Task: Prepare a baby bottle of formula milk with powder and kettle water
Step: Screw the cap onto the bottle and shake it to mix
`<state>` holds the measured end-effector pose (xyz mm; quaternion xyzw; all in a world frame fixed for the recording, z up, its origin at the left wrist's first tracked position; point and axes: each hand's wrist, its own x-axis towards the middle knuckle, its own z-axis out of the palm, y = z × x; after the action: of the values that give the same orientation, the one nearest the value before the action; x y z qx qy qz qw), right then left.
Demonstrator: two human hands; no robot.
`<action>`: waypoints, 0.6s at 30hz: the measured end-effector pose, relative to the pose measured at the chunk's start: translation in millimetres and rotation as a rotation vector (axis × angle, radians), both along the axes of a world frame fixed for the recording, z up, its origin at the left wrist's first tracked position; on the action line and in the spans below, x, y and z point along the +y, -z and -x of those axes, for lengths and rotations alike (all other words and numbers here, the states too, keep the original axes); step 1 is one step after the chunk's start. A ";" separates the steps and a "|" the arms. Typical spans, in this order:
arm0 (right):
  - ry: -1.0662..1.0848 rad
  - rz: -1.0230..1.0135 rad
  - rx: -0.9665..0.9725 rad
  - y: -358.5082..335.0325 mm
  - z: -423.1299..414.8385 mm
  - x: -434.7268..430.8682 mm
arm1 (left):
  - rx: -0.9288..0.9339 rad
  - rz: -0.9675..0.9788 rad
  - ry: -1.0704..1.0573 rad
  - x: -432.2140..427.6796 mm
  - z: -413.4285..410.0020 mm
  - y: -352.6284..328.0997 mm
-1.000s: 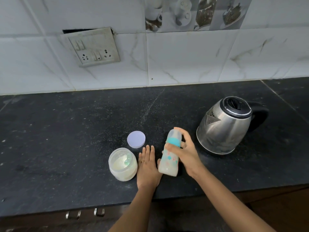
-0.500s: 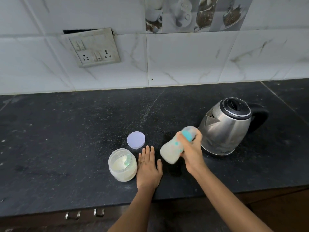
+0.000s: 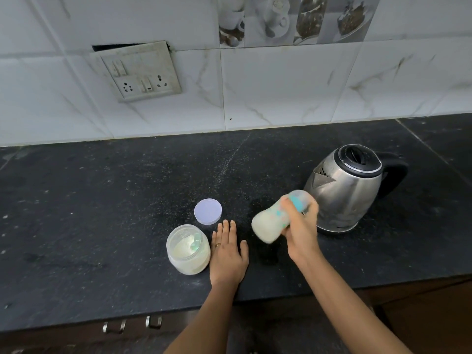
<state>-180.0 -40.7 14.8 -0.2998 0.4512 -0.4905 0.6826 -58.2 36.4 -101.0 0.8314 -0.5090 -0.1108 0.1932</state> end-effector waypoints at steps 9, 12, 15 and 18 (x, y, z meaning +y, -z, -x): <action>-0.032 0.009 -0.005 -1.4 -2.7 2.8 | 0.014 0.014 -0.005 -0.2 0.4 -1.0; -0.088 0.038 0.055 4.2 -4.1 4.1 | 0.006 -0.001 0.004 0.3 -0.7 1.0; -0.318 0.167 0.214 5.1 -2.3 8.9 | -0.012 -0.027 0.020 0.7 -2.9 3.1; -0.046 0.026 0.069 -2.8 -6.5 -1.3 | 0.017 0.010 -0.006 0.3 0.6 0.7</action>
<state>-173.5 -42.0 17.7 -0.3359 0.4611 -0.4699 0.6737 -58.8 36.7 -101.7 0.8310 -0.5053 -0.1148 0.2021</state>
